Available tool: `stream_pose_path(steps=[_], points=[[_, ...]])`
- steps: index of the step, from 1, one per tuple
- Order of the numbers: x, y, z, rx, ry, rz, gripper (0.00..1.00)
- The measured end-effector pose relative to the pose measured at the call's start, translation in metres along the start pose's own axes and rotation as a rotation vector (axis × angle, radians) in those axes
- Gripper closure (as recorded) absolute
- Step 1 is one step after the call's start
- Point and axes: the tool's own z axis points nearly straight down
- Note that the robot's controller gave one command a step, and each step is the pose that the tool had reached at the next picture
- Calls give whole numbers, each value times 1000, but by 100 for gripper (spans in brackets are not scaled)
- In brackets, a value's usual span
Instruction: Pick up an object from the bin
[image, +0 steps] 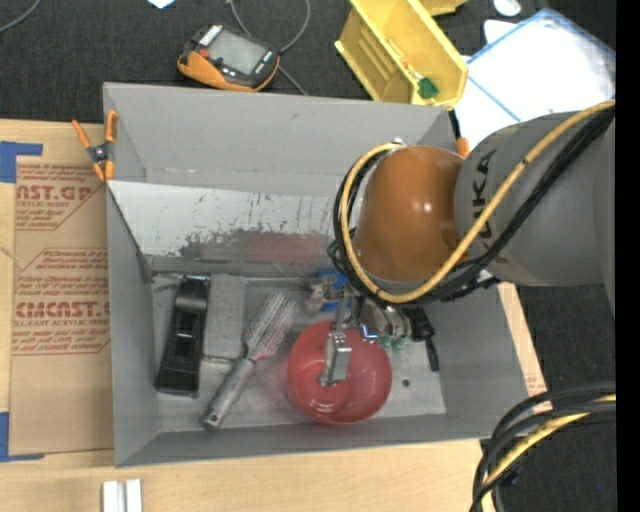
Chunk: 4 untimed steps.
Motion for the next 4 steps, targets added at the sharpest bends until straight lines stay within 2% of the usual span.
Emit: stream_pose_path(steps=[1, 2, 3, 4], points=[[-2, 0, -4, -1, -8, 0, 0], [-25, -60, 95, 1, -9, -443, 0], [-2, -73, 101, 1, -13, -579, 0], [-21, -63, 103, 0, -13, -483, 0]])
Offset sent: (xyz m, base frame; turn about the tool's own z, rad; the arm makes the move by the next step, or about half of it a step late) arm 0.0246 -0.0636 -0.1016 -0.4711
